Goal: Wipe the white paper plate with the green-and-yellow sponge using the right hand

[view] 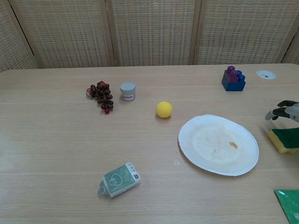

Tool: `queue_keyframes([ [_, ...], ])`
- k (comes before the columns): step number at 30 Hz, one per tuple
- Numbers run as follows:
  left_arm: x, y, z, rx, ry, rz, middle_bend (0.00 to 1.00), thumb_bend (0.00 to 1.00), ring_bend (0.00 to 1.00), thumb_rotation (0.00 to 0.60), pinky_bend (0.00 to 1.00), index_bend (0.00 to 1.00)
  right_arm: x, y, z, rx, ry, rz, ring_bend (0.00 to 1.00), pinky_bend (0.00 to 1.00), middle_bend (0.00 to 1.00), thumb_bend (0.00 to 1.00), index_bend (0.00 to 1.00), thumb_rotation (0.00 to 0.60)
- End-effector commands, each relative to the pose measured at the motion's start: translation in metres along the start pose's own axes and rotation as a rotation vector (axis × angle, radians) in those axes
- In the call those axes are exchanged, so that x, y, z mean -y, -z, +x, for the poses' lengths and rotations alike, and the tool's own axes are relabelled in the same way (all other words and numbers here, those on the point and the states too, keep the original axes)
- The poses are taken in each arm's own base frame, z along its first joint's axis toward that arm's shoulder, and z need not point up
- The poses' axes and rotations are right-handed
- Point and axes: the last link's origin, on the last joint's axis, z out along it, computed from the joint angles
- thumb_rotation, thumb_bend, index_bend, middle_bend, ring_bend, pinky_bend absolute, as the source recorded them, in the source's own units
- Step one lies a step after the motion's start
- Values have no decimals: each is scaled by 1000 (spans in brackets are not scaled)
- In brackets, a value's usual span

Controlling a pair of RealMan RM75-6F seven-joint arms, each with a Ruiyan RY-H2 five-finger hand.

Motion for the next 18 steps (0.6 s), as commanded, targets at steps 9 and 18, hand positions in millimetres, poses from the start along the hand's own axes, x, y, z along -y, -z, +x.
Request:
queue_keyframes([
  [9, 1, -2, 1, 5, 8, 2, 0, 0, 0, 600, 0, 0, 3, -13, -7, -28, 20, -1, 223, 455, 374, 136, 349, 600],
  [18, 2, -2, 1, 11, 7, 6, 0, 0, 0, 600, 0, 0, 6, -17, -9, -41, 21, 21, 307, 545, 457, 240, 422, 600],
])
